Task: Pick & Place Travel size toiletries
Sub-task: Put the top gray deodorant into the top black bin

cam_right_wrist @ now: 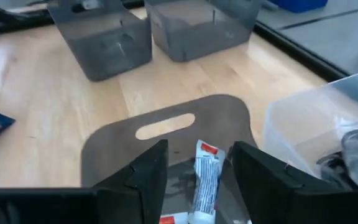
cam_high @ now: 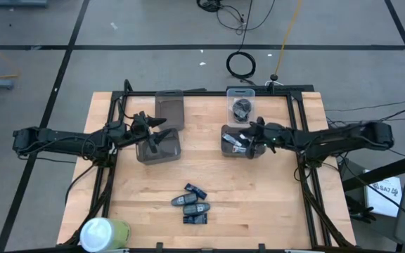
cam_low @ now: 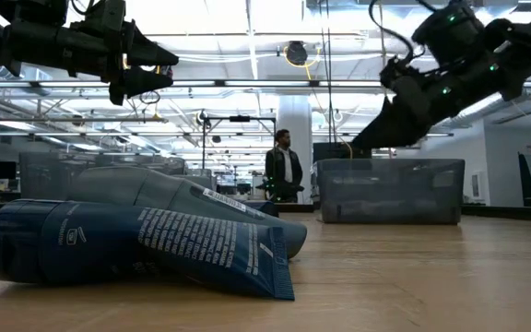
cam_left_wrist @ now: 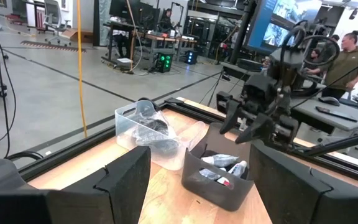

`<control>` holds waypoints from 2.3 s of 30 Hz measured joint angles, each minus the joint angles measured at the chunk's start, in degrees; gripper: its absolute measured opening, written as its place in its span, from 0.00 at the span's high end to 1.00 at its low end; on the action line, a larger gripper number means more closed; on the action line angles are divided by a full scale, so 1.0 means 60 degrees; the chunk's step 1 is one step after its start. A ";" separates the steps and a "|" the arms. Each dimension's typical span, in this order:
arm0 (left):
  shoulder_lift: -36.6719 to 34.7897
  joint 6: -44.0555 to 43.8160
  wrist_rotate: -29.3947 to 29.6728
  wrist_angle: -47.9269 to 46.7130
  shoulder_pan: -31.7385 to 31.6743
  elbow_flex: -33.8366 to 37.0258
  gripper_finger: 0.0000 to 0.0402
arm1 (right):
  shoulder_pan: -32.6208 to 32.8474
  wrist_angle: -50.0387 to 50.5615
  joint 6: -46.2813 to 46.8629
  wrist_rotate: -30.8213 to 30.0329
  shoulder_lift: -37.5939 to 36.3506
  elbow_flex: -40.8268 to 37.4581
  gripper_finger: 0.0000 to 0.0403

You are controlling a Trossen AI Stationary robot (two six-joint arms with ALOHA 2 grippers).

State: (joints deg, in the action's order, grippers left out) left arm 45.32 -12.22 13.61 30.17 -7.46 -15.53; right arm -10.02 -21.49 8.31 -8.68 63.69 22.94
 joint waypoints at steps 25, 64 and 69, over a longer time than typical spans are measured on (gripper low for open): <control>-0.0001 0.0001 0.0004 0.0000 0.0000 0.0000 0.33 | 0.0734 0.2620 0.0225 0.0216 -0.4211 -0.0861 0.76; -0.0004 0.0000 0.0001 0.0003 -0.0001 0.0000 0.33 | 0.3885 0.0612 -0.1532 0.0425 -0.8538 -0.3645 1.00; -0.0004 0.0002 0.0000 0.0000 0.0000 0.0000 0.33 | 0.3887 0.1016 -0.1791 0.1001 -0.8966 -0.3657 1.00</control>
State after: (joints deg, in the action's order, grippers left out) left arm 45.30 -12.21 13.61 30.17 -7.46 -15.53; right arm 13.30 -15.40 -2.44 -2.68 9.89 0.99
